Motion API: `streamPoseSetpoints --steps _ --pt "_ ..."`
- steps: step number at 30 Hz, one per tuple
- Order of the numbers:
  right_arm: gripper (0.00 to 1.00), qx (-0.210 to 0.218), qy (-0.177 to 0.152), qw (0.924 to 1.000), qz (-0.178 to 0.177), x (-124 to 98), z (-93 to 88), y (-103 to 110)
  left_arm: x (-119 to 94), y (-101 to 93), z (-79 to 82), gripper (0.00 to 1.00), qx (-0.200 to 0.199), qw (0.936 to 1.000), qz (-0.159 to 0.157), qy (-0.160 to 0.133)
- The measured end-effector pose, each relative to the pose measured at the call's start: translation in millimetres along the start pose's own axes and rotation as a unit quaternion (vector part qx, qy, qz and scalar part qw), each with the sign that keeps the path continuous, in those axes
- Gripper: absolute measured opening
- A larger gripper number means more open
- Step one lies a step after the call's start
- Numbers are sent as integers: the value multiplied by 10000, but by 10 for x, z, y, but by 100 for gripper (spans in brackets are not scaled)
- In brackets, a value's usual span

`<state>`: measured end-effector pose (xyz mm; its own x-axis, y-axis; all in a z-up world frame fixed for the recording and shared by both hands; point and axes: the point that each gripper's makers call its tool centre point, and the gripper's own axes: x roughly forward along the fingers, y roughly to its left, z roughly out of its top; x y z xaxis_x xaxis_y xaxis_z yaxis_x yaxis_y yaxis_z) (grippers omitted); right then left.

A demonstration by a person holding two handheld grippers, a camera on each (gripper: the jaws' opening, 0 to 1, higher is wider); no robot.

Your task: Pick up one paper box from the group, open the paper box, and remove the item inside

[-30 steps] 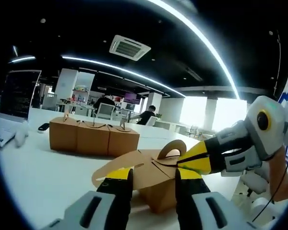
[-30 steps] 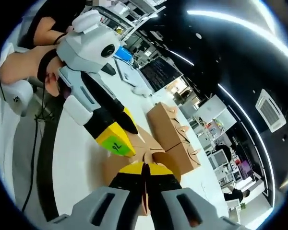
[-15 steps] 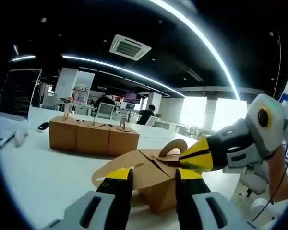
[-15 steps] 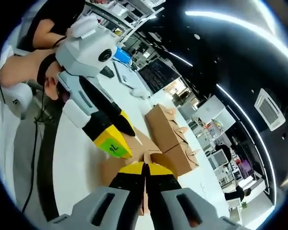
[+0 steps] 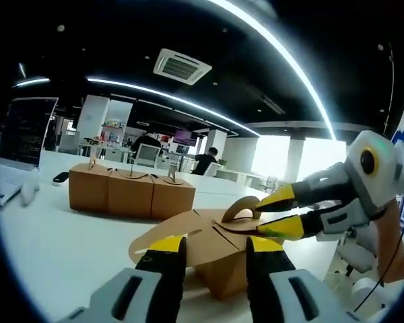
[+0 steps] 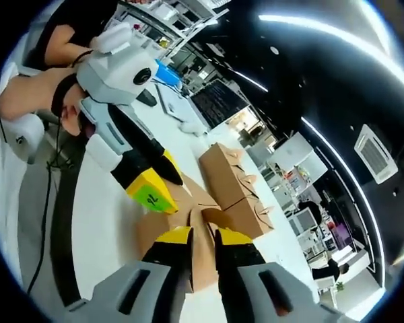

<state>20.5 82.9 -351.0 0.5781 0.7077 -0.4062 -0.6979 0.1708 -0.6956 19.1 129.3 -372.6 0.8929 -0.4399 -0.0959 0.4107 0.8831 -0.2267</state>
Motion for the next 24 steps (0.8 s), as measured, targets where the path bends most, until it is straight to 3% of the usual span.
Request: streamPoseSetpoints --steps 7,12,18,19,20,21,22,24 --pt "17 -238 89 9997 -68 46 17 13 7 1 4 37 25 10000 -5 5" --pt "17 -853 282 9954 -323 96 47 -19 11 -6 1 37 22 10000 -21 14" --pt "17 -1086 408 9917 -548 112 28 -46 22 -51 -46 38 -11 9999 -92 97" --pt "17 -1088 423 9915 -583 112 21 -59 -17 -16 -283 37 366 9963 -68 778" --pt "17 -1075 437 9914 -610 117 6 -71 24 21 -452 39 804 9901 20 1153" --pt "17 -1055 445 9915 -625 111 0 -77 68 57 -528 41 1000 9880 138 1169" --pt "16 -1003 430 9921 -612 109 -5 -70 97 42 -542 41 849 9903 139 1089" --pt "13 -872 395 9940 -536 111 -13 -49 122 -95 -461 43 36 9962 -165 852"
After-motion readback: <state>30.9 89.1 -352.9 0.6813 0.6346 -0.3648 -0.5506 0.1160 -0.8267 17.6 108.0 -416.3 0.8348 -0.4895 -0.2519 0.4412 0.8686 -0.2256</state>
